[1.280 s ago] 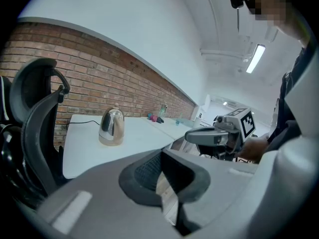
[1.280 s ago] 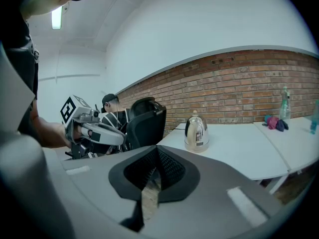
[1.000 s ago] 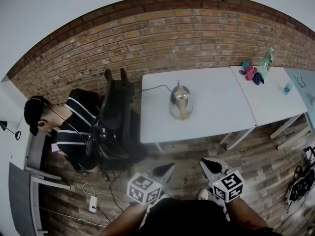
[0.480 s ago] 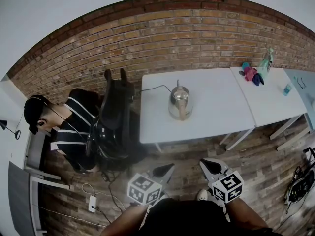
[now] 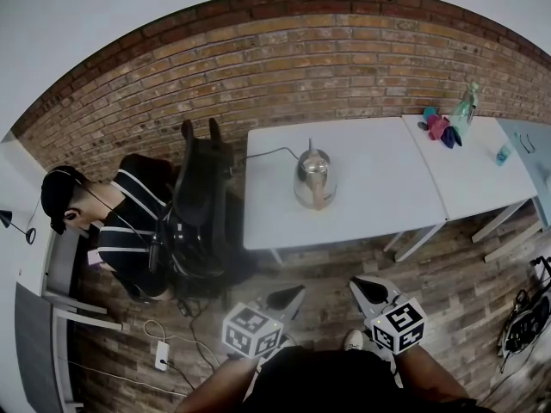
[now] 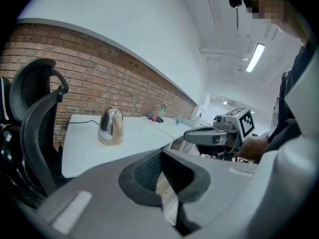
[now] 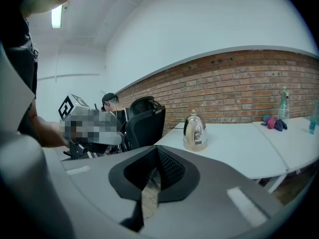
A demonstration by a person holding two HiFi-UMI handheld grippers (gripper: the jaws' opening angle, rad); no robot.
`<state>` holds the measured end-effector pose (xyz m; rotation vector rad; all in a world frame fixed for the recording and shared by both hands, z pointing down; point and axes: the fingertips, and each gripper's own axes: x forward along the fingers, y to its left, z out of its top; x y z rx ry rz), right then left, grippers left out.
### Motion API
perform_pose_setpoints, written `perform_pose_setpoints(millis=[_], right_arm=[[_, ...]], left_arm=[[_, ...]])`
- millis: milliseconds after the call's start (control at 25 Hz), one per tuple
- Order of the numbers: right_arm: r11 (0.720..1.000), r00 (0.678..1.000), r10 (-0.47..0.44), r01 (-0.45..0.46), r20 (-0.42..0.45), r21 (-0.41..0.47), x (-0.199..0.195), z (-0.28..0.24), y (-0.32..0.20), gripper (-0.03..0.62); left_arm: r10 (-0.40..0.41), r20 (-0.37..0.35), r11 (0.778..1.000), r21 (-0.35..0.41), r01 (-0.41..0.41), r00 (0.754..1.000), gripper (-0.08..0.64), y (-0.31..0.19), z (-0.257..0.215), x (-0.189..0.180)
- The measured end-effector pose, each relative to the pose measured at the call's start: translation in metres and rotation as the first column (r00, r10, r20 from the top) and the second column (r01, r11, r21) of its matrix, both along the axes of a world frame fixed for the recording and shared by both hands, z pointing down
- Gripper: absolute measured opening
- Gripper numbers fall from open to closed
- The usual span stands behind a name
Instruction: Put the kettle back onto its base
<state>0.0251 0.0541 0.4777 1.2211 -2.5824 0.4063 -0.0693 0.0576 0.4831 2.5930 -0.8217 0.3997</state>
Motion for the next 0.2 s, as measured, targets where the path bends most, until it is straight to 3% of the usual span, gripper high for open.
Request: perform_pose_setpoints(millis=[200], right_arm=[[1.0, 1.0, 0.007, -0.007, -0.003, -0.001, 0.0026, 0.0034, -0.0034, 0.025]], left_arm=[[0.0, 0.002, 1.0, -0.002, 0.0, 1.0, 0.001, -0.0021, 0.0029, 0.0011]])
